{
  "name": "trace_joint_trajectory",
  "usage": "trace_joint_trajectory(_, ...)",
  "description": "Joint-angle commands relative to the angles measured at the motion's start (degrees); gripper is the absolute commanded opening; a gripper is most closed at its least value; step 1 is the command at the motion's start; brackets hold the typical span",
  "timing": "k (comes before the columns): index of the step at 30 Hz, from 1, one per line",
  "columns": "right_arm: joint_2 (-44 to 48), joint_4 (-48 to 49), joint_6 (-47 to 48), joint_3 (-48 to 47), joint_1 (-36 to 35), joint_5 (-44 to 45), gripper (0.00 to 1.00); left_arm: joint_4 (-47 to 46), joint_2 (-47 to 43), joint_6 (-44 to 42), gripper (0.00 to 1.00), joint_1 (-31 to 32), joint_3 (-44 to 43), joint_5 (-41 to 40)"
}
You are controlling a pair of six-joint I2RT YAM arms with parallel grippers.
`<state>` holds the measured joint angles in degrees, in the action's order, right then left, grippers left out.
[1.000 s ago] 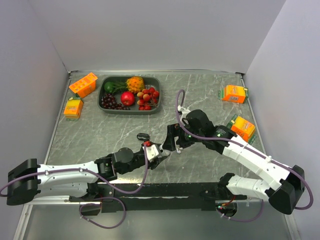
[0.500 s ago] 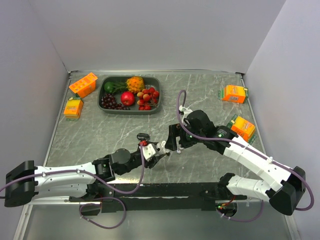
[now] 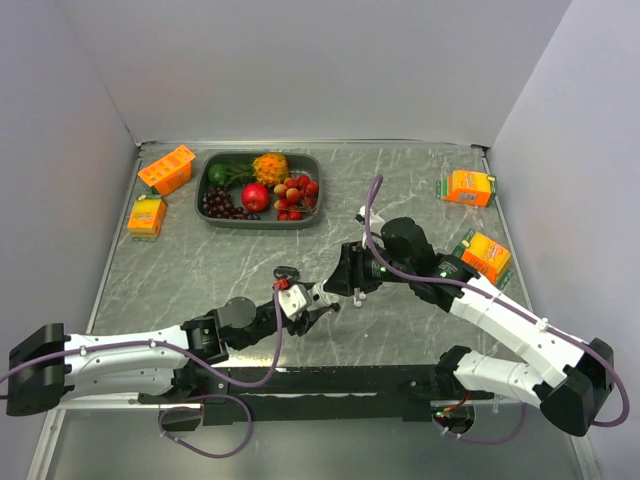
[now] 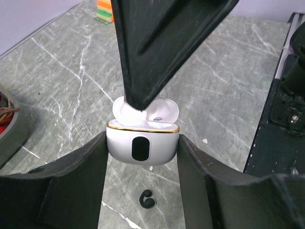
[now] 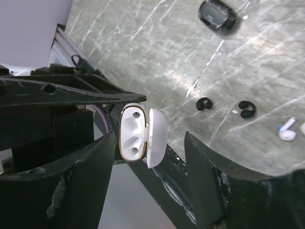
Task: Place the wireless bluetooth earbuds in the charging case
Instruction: Open the charging case, then adjust the charging case.
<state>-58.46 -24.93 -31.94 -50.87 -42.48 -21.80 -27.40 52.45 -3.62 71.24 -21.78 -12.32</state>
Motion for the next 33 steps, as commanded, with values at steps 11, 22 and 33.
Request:
trace_joint_trajectory(11, -2.5, 5.9, -2.2, 0.7, 0.7, -4.2, 0.42, -4.4, -3.6, 2.0, 0.01, 0.1, 0.1, 0.0)
trace_joint_trajectory(22, 0.6, 5.2, 0.4, 0.8, 0.9, -4.4, 0.00, -4.2, -4.5, 5.2, 0.12, 0.1, 0.6, -1.7)
trace_joint_trajectory(33, 4.1, -2.8, 7.4, -6.7, 0.8, -3.8, 0.00, -3.3, -5.8, 5.6, 0.96, 0.1, 0.7, -3.6)
